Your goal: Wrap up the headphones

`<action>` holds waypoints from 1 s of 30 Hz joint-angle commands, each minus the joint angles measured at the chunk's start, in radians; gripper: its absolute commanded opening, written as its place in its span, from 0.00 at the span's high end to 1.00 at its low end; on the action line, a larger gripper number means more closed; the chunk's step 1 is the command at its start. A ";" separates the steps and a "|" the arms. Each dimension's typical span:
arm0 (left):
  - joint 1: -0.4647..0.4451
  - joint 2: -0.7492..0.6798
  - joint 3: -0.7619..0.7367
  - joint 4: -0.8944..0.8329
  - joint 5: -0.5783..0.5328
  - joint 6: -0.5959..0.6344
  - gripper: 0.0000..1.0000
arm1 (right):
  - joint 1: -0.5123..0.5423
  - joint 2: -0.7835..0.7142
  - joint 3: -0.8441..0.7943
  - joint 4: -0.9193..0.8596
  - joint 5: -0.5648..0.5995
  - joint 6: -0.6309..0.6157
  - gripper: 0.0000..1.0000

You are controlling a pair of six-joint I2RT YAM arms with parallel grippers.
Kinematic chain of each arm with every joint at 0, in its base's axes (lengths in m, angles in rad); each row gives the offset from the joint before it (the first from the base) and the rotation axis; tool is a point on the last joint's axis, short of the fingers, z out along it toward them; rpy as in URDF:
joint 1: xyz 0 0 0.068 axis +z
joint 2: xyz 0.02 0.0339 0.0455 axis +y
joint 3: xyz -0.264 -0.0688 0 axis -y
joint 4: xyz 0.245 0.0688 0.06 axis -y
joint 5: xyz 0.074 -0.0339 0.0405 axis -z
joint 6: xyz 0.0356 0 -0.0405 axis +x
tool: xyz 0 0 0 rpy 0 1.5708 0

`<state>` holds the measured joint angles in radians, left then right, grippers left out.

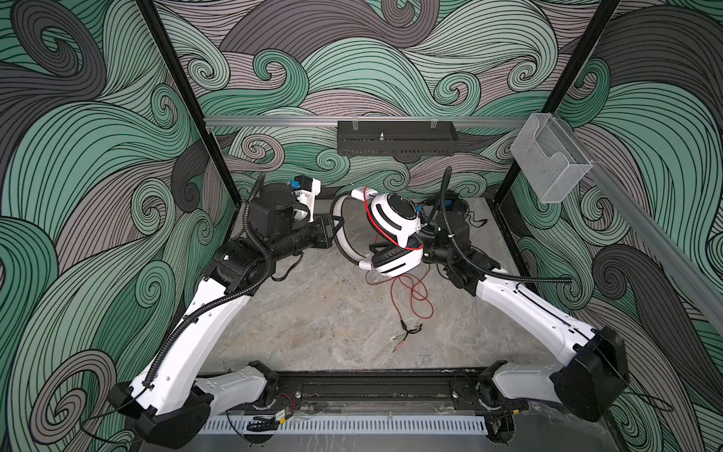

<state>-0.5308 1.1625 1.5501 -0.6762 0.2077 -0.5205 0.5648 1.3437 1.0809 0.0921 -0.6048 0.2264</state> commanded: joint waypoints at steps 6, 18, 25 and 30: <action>-0.006 -0.014 0.057 0.074 -0.005 -0.080 1.00 | -0.011 0.085 -0.075 0.244 -0.091 0.171 0.25; -0.006 -0.013 0.050 0.107 0.026 -0.119 1.00 | -0.011 0.184 -0.125 0.396 -0.116 0.264 0.23; -0.006 -0.020 0.055 0.107 0.013 -0.133 1.00 | -0.007 0.303 -0.074 0.463 -0.164 0.319 0.33; -0.001 -0.010 0.075 0.130 0.002 -0.174 1.00 | 0.021 0.306 -0.108 0.452 -0.191 0.287 0.46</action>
<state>-0.5327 1.1637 1.5551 -0.6563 0.2050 -0.6258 0.5674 1.6650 0.9741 0.4973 -0.7547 0.5274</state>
